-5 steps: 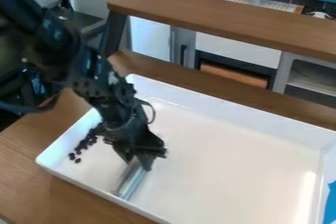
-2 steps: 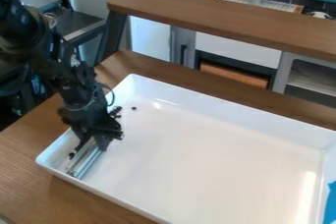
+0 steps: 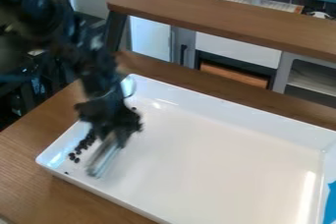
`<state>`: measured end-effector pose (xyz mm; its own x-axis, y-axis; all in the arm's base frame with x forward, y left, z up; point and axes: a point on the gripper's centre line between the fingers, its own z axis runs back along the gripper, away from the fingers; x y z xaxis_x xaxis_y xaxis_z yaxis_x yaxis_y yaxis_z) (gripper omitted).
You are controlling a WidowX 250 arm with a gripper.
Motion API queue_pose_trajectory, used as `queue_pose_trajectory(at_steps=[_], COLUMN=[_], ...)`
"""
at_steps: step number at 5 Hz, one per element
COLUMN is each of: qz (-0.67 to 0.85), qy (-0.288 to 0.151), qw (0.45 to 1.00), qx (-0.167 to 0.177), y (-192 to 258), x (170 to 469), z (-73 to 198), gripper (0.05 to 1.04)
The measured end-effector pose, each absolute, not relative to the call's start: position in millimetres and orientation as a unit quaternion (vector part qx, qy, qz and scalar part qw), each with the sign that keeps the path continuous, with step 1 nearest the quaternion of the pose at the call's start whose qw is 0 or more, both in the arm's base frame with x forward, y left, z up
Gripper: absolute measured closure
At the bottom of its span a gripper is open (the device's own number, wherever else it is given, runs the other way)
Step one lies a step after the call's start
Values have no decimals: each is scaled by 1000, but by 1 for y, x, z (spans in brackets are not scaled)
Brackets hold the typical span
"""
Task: Sweep into pile
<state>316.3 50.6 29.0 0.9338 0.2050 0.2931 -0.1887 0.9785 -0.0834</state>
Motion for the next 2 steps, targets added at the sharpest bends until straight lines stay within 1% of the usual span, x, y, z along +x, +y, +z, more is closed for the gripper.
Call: queue_pose_trajectory(at_steps=[1,2], qz=[112,109], qy=[-123,-134], qw=[985,984], qx=[-54,-30], y=[4,-45], x=[330,339], z=[50,62], gripper=[713,713])
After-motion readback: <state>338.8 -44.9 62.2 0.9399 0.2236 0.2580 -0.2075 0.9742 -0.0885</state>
